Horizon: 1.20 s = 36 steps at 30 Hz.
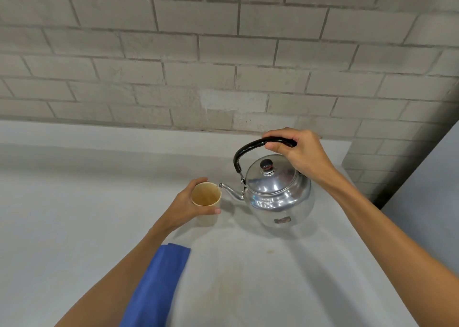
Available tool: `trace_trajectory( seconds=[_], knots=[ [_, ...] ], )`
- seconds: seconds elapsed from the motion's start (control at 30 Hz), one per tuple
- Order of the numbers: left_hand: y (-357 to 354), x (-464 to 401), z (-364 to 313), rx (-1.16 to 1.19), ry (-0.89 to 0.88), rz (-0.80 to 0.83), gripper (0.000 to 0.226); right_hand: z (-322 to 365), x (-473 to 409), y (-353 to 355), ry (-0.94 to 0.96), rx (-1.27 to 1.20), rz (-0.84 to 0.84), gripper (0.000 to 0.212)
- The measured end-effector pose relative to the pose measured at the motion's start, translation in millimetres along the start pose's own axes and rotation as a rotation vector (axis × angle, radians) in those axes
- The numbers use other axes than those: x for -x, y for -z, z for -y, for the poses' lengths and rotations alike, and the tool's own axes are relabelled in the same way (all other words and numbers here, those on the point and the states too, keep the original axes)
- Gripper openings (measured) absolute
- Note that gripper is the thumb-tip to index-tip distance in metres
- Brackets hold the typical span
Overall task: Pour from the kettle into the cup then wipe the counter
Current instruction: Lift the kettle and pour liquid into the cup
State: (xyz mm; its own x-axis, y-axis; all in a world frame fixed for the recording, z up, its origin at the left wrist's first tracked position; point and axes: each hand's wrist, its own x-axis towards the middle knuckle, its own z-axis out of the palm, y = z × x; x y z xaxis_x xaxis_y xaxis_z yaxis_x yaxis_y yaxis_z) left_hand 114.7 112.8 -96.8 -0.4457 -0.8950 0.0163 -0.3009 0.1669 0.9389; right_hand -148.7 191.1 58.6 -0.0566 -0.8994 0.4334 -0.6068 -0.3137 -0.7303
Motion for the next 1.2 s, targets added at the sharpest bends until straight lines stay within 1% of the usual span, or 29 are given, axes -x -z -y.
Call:
trace_trajectory(
  seconds=[0.1,0.3,1.2],
  knots=[
    [-2,0,2,0.029,0.009,-0.013,0.085,3,-2,-1,0.004,0.028,0.021,0.023],
    [-4,-1,5,0.055,0.004,-0.044,0.080,7,-1,2,-0.005,0.040,0.032,0.024],
    [-3,-1,9,0.042,-0.005,-0.032,0.078,27,-6,10,0.028,0.115,0.067,0.024]
  ],
)
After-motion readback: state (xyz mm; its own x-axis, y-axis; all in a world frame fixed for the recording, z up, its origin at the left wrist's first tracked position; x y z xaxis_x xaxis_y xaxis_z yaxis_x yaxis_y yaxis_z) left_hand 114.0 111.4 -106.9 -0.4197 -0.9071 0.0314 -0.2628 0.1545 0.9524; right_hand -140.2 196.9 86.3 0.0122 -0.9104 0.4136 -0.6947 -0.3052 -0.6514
